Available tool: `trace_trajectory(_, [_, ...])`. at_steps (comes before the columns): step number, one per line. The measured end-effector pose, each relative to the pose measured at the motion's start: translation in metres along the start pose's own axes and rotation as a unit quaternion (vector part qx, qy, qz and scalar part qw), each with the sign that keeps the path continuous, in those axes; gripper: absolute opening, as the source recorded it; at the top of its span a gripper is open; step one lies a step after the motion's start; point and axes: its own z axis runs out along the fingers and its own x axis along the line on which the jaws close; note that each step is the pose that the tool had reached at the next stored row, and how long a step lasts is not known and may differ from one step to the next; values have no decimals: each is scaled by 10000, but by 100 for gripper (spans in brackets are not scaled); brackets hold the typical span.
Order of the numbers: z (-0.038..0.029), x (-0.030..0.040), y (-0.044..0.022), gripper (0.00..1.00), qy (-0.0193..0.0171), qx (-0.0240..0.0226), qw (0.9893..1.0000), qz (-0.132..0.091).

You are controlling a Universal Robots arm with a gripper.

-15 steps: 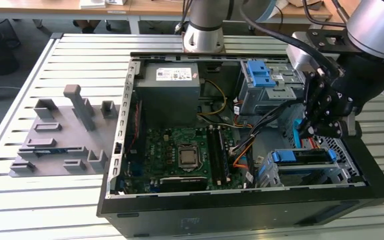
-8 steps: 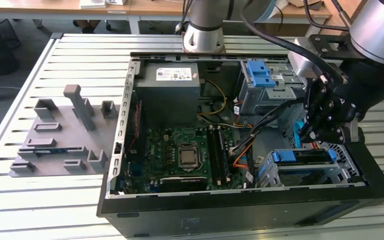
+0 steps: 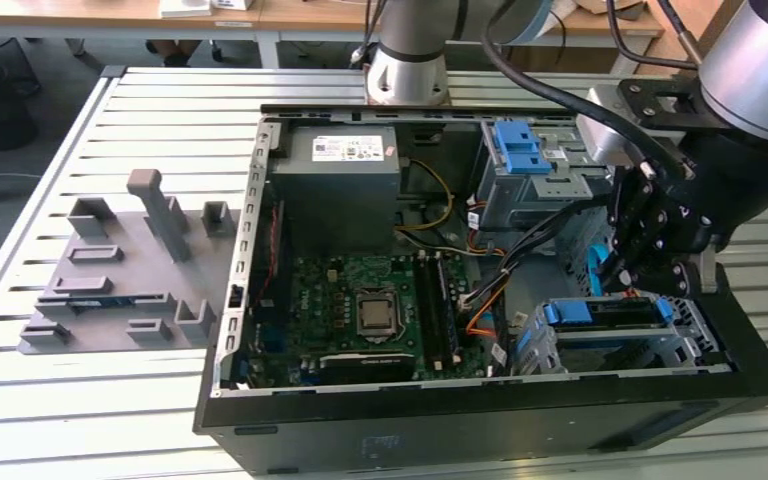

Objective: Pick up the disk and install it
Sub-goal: 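Insert the second disk wire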

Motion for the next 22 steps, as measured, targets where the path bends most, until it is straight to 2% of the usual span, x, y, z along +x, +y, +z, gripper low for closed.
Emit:
trace_trajectory(12, [41,1,-44,16,-2,0,10000,1])
trace_trajectory(22, [68,56,-50,16,-6,0,10000,0])
